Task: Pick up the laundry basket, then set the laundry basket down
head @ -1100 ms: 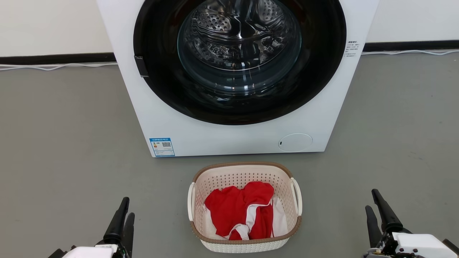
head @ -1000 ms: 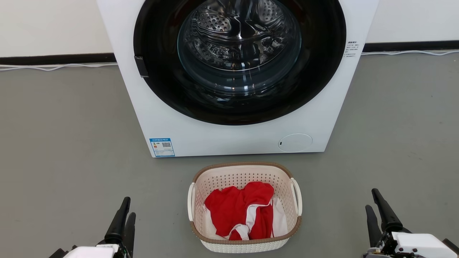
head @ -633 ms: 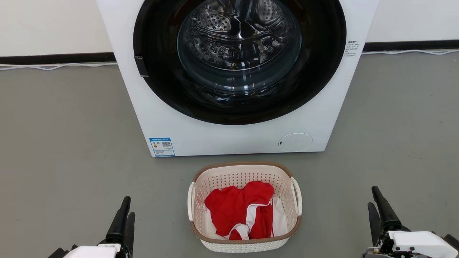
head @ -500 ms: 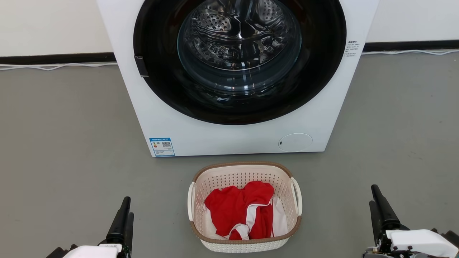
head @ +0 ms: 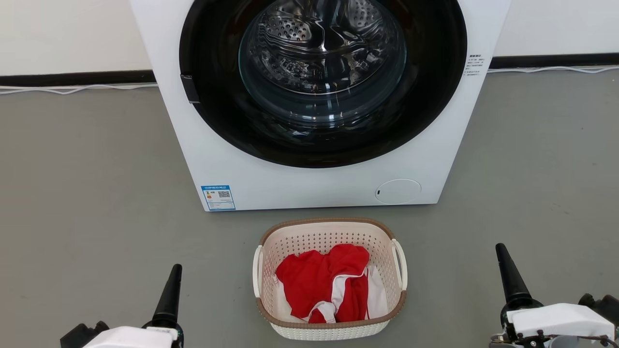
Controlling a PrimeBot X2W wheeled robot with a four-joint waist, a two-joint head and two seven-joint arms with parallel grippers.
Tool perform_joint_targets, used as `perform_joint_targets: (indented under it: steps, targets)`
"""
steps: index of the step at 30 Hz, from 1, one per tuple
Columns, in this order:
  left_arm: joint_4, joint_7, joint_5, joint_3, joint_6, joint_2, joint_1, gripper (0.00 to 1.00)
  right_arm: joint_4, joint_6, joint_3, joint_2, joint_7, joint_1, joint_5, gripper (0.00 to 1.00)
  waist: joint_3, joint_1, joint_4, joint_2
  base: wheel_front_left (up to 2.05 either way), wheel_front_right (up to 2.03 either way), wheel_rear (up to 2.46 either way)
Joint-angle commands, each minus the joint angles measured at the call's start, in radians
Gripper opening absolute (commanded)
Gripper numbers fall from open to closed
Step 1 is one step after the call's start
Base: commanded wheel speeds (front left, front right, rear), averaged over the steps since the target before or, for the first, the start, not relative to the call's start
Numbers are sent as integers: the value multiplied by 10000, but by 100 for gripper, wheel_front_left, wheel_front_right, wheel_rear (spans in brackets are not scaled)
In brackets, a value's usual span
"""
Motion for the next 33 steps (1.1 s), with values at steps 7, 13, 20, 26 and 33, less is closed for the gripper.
perform_joint_targets:
  steps: [7,13,20,26,33]
  targets:
    - [-432,-265,1192,-88,161,84,-252,100,-417,36,191,-191,-319,-139,-1519,100,10,-1,-19,0,0,0,0]
    - [-445,-441,2022,-152,238,92,-234,100,-435,39,277,-196,-495,-180,-2486,100,16,-1,-49,0,0,0,0]
    - [-482,-617,2738,-197,306,100,-213,100,-470,43,368,-207,-671,-195,-3371,100,9,-1,-60,0,0,0,0]
    - [-531,-793,3415,-237,366,108,-182,100,-521,47,447,-234,-847,-195,-4199,100,8,-1,-59,0,0,0,0]
    - [-595,-997,4302,-290,466,118,-158,100,-540,51,506,-239,-1052,-187,-5108,100,-1,-1,-56,0,0,0,0]
